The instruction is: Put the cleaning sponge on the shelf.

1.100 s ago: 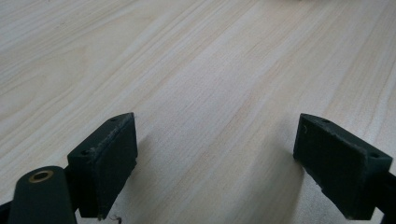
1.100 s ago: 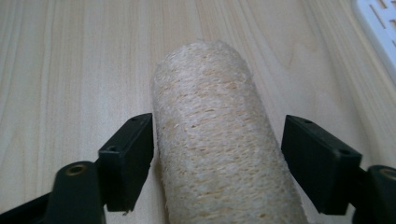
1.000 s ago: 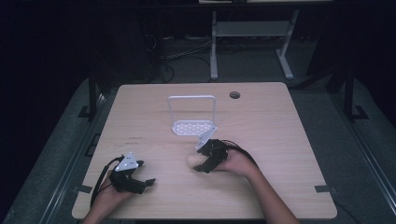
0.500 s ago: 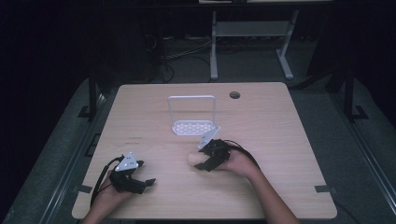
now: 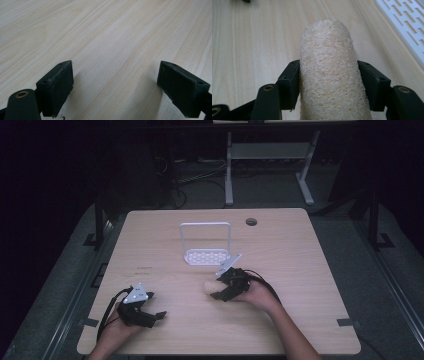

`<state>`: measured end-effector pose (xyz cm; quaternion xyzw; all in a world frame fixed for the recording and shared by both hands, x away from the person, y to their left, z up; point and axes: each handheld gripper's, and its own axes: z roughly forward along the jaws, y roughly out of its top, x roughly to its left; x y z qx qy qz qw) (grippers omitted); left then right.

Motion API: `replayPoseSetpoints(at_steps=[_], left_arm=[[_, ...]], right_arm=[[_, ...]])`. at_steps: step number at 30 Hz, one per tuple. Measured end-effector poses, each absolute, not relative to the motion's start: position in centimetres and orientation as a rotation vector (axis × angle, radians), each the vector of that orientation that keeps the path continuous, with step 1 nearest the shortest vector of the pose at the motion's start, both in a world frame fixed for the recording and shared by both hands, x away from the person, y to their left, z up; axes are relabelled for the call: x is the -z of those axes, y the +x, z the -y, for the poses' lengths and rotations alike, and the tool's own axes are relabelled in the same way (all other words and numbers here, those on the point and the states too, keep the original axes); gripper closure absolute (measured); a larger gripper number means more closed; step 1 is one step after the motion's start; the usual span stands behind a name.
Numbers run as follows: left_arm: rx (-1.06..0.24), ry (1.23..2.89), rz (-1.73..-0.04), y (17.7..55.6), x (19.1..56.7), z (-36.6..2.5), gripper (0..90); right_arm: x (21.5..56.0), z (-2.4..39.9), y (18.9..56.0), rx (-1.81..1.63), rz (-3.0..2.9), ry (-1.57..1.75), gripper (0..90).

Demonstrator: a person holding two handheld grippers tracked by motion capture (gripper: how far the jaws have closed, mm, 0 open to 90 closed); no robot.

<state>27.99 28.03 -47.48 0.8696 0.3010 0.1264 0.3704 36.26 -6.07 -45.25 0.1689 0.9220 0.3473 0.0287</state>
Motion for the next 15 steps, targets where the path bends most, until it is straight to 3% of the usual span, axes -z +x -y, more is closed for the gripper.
replayPoseSetpoints(at_steps=[15], left_arm=[[-0.324, 2.230, -0.772, 27.99, 47.48, -28.03, 13.1]], right_arm=[[44.48, 6.63, 36.02, -1.088, -2.747, 0.659, 38.4]])
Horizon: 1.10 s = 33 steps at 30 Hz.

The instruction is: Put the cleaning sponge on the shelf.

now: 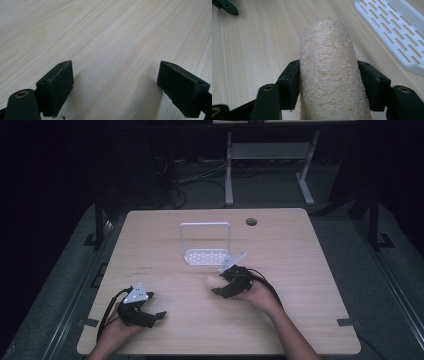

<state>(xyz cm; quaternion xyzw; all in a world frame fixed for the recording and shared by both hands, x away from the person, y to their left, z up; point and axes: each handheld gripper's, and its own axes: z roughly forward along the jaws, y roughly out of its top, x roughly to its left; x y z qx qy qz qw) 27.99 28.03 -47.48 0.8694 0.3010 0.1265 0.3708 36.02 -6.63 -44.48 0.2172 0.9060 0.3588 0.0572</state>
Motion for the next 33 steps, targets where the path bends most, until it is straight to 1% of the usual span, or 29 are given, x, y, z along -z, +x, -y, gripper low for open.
replayPoseSetpoints(at_steps=[22, 33], left_arm=[[-0.324, 2.231, -0.772, 28.0, 47.5, -28.0, 13.1], [-0.324, 2.232, -0.771, 28.0, 47.5, -28.0, 13.1]], right_arm=[[43.6, 6.9, 37.2, -1.099, -2.619, 0.774, 38.5], [43.3, 6.0, 38.3, -1.108, -2.589, 0.789, 38.5]])
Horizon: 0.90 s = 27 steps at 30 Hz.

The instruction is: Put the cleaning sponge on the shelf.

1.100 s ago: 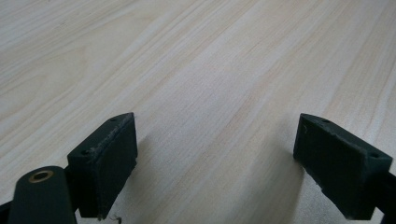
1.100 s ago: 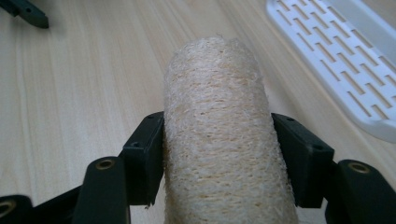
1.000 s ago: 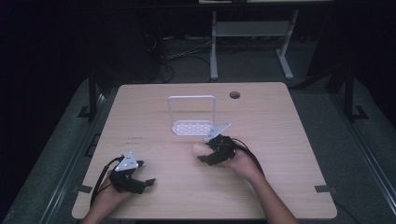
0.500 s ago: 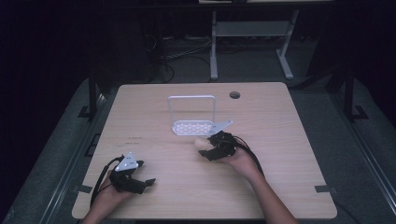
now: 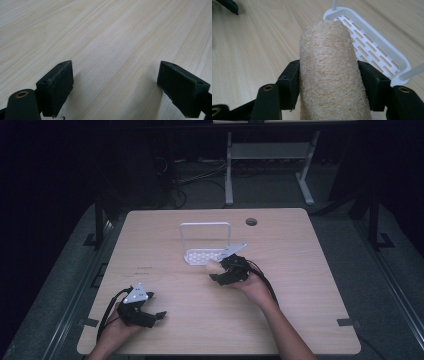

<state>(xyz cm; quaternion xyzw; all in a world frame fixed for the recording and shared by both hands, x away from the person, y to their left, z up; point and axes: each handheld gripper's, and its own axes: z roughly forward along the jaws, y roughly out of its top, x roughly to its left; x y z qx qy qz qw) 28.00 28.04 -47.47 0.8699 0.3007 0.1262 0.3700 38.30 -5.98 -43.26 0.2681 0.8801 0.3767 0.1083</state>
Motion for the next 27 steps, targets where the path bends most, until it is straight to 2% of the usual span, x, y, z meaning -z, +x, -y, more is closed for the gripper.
replayPoseSetpoints(at_steps=[27], left_arm=[[-0.327, 2.239, -0.765, 28.0, 47.4, -28.1, 13.1]], right_arm=[[43.0, 3.7, 41.6, -1.081, -2.540, 0.870, 38.5]])
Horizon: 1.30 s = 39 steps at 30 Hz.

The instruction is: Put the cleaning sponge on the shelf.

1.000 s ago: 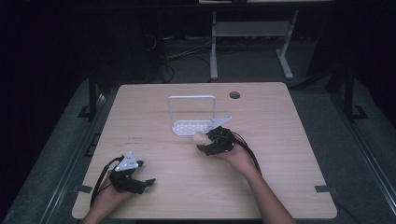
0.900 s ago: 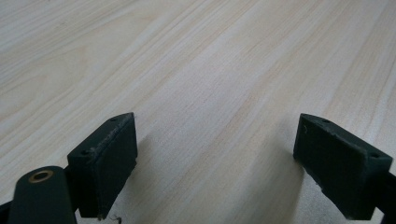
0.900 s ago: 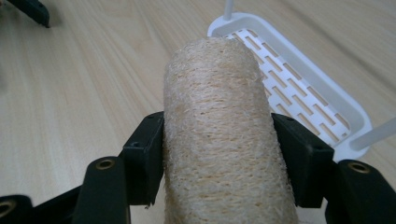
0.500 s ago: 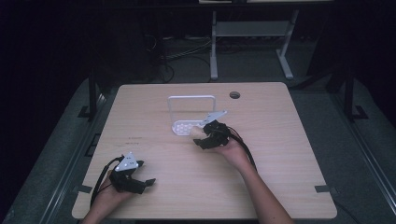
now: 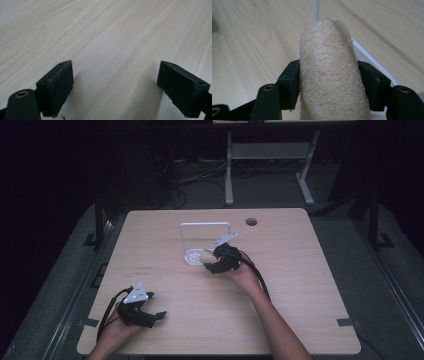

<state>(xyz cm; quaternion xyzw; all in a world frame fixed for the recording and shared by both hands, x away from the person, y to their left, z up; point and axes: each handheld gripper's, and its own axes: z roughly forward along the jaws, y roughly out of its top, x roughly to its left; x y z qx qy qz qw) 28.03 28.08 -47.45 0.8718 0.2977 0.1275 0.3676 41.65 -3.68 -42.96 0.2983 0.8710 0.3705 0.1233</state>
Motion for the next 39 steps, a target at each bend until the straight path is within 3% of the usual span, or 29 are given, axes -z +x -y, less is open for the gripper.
replayPoseSetpoints(at_steps=[39], left_arm=[[-0.325, 2.236, -0.766, 28.0, 47.5, -28.1, 13.0]], right_arm=[[45.6, 0.3, 45.0, -1.002, -2.527, 0.946, 38.3]])
